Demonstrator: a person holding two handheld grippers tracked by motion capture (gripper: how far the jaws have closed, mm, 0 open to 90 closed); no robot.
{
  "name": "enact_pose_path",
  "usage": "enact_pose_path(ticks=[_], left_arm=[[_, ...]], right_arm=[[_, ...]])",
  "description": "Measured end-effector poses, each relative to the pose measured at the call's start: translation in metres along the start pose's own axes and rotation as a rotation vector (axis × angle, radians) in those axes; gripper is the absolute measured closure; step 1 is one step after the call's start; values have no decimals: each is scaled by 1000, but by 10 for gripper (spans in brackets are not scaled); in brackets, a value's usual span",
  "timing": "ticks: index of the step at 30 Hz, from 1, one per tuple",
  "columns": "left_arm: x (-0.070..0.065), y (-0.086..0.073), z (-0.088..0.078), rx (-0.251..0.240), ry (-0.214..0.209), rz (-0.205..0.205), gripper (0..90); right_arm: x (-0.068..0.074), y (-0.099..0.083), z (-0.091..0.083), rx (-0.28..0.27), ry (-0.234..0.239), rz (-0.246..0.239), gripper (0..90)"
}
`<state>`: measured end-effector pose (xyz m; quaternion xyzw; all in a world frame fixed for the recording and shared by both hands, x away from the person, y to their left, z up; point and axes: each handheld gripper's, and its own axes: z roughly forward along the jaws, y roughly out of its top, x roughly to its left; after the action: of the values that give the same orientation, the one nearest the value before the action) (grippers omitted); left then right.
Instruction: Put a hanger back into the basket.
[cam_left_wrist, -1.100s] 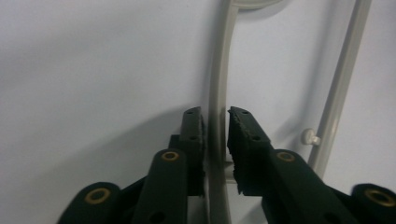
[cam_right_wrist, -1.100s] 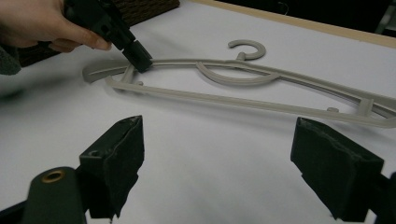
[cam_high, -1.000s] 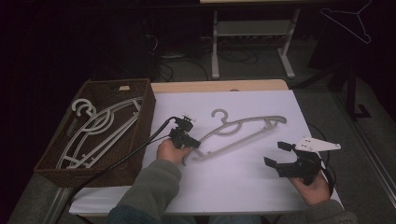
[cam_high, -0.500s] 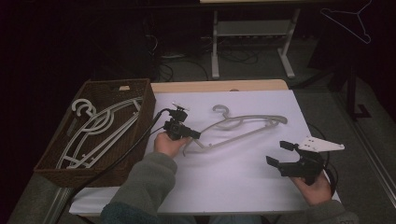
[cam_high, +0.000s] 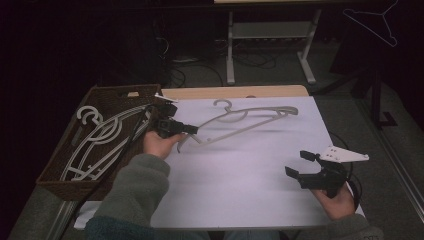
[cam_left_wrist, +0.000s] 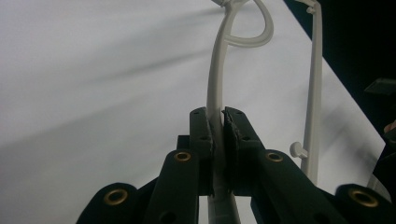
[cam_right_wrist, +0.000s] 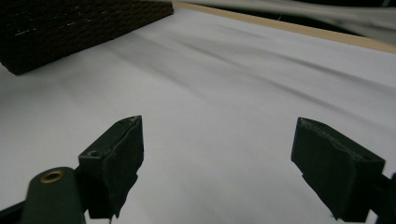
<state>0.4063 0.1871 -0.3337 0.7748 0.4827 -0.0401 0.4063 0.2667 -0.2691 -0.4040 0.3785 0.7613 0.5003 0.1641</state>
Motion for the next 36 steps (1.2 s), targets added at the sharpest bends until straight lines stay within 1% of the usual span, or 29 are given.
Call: enact_pose_path(ticks=[1,2,3,4,6,7,8,9,10,11,12,13,14,15,17,19,20,21,24,27,28,29,30,31,32,33,34,35,36], left_arm=[[0,0,0,0,0,0,827],[1,1,-7,-10,0,6,827],[3,2,-19,-40,7,-11,827],[5,3,-24,-46,3,-11,827],[9,3,-37,-76,4,-28,826],[9,3,-37,-76,4,-28,826],[11,2,-43,-88,3,-36,826],[16,2,-59,-110,11,-38,826],[18,2,-66,-126,16,-49,826],[18,2,-66,-126,16,-49,826],[25,0,-81,-152,22,-61,826],[27,-1,-87,-167,26,-72,826],[27,-1,-87,-167,26,-72,826],[35,-4,-102,-186,49,-86,826],[42,-7,-115,-192,74,-93,826],[51,-12,-128,-205,88,-106,826],[51,-12,-128,-205,88,-106,825],[61,-17,-141,-221,95,-127,826],[76,-25,-161,-259,103,-161,826],[90,-35,-181,-294,133,-190,826],[90,-35,-181,-294,133,-190,825],[93,-38,-185,-303,140,-200,825],[104,-48,-200,-307,166,-215,826],[108,-51,-204,-310,175,-218,825],[108,-51,-204,-310,175,-218,826],[118,-61,-215,-322,185,-240,825],[118,-61,-215,-322,185,-240,825],[127,-72,-224,-328,203,-261,826],[131,-77,-228,-337,209,-268,826]], right_arm=[[0,0,0,2,-3,0,161],[0,0,0,2,-3,0,161],[0,0,0,4,-3,-4,161],[0,0,1,4,-3,-1,161],[1,0,1,6,-3,-5,161],[1,0,1,6,-3,-5,161],[1,-1,1,8,-3,-8,161],[1,-1,2,9,-2,-7,159],[1,-1,2,13,-3,-5,158],[0,-1,2,13,-3,-4,157],[0,-2,3,14,-2,-3,156],[0,-2,3,14,-2,-2,154],[0,-2,3,14,-2,-2,154],[0,-2,4,17,-4,-5,152],[-1,-3,5,24,-5,-3,149],[-2,-5,5,28,-7,6,140],[-2,-5,5,28,-7,6,140],[-3,-6,6,30,-9,12,140],[-6,-8,6,32,-14,20,140],[-8,-9,7,37,-19,32,140],[-8,-9,7,37,-19,32,140],[-8,-9,7,40,-21,32,140],[-8,-10,8,42,-22,29,139],[-8,-10,8,46,-22,31,139],[-8,-10,8,47,-23,31,139],[-8,-10,8,46,-24,31,139],[-8,-10,8,46,-24,31,139],[-7,-10,8,46,-28,27,139],[-7,-10,8,47,-29,28,139]])
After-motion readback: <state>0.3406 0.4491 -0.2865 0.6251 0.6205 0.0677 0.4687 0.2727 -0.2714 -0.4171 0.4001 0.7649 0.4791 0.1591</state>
